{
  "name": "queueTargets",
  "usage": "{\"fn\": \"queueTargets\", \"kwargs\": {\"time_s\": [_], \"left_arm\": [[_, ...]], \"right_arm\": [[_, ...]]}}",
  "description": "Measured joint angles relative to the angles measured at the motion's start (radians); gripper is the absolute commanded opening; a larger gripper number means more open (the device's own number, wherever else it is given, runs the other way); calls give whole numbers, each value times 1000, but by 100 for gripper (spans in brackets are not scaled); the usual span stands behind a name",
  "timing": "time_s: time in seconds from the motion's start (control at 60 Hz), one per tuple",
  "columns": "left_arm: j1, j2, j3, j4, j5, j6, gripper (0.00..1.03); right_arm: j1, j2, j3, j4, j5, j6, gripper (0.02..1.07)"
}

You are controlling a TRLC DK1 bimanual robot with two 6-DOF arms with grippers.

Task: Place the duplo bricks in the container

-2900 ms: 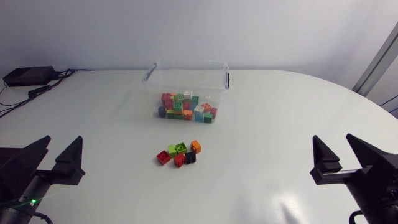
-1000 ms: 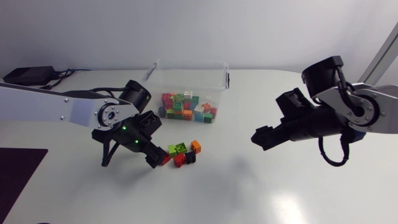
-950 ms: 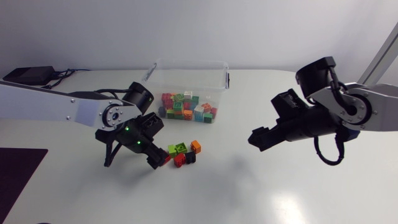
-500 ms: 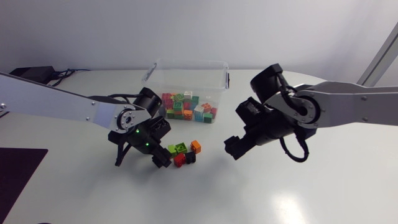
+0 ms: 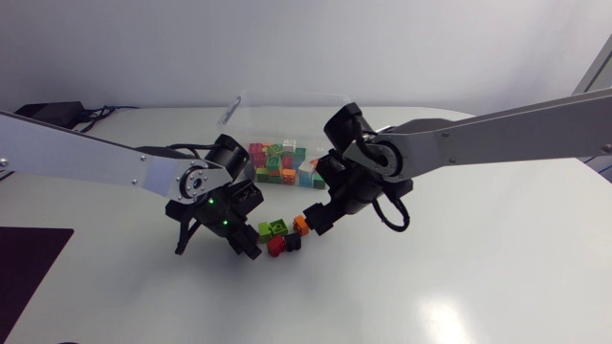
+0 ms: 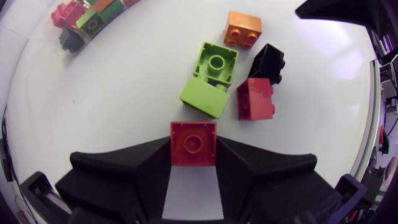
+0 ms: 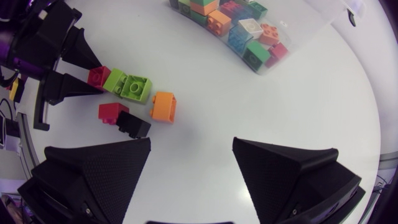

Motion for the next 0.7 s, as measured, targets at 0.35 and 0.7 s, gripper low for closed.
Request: {"fn": "queueTargets", "kwargs": {"time_s": [0.35, 0.7], "left_arm": [[95, -175, 11, -41, 47, 22, 32], [161, -282, 104, -41, 72, 11, 32]], "right_arm": [[58, 140, 134, -11, 35, 55, 87], [78, 239, 205, -40, 77, 76, 69]]}}
